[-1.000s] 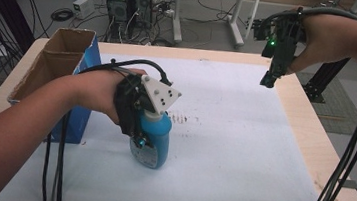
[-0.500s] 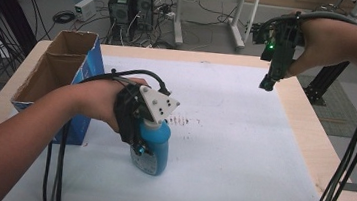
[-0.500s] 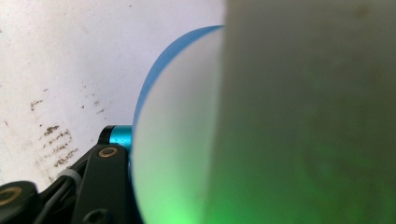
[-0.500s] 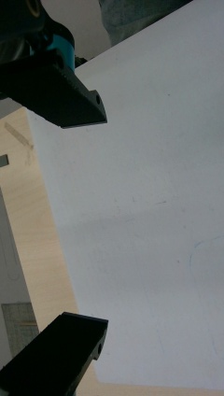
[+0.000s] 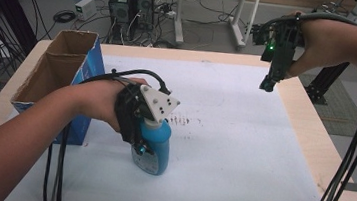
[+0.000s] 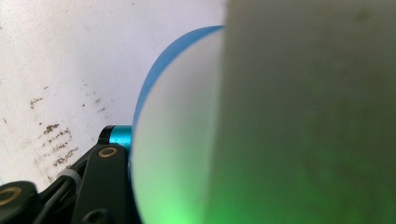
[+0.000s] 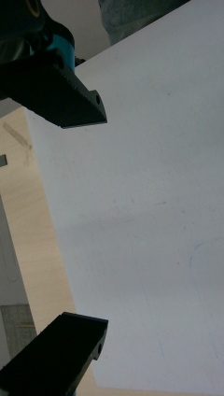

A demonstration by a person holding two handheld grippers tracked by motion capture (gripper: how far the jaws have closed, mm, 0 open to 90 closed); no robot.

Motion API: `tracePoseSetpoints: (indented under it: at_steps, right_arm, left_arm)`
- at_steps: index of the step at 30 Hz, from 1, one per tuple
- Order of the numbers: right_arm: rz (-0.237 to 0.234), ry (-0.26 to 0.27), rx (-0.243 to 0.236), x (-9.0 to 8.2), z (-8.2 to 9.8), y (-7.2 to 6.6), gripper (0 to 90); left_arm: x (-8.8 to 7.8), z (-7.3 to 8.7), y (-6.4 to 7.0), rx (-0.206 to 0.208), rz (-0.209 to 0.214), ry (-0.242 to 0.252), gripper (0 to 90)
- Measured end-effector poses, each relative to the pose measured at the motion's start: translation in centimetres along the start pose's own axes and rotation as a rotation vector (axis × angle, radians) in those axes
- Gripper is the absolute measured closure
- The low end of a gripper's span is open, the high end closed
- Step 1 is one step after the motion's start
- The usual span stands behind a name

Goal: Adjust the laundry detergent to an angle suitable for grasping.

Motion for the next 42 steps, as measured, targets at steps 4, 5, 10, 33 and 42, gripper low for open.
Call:
tracePoseSetpoints:
  at_steps: [4,5,10,33,42]
  right_arm:
    - [0.0,0.003,0.002,0.0,-0.1,0.0,2.5]
    - [0.0,0.006,0.002,0.0,-0.1,0.0,2.5]
    - [0.0,0.005,-0.002,0.0,-0.2,-0.1,2.5]
    - [-0.004,0.011,0.0,0.2,-0.3,-0.1,2.5]
    - [-0.005,0.014,-0.005,0.2,-0.5,-0.2,2.5]
  left_arm:
    - [-0.1,0.2,-0.1,-0.016,-0.004,-0.002,43.7]
    - [-0.1,0.2,-0.1,-0.022,-0.005,0.002,43.7]
    - [-0.1,0.1,-0.2,-0.038,-0.01,0.0,43.4]
    - [-0.8,-0.5,0.0,-0.095,-0.032,0.009,33.0]
    - [-1.4,-0.6,0.4,-0.127,-0.036,-0.041,28.7]
Point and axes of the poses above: each handheld gripper's, and its own axes: x roughly forward along the jaws, z roughly out of its underside, y roughly to its right, the point moved 10 cm from there along x, roughly forward along the jaws, and after that the axes turned 10 degrees about y, right-handed, at the moved point
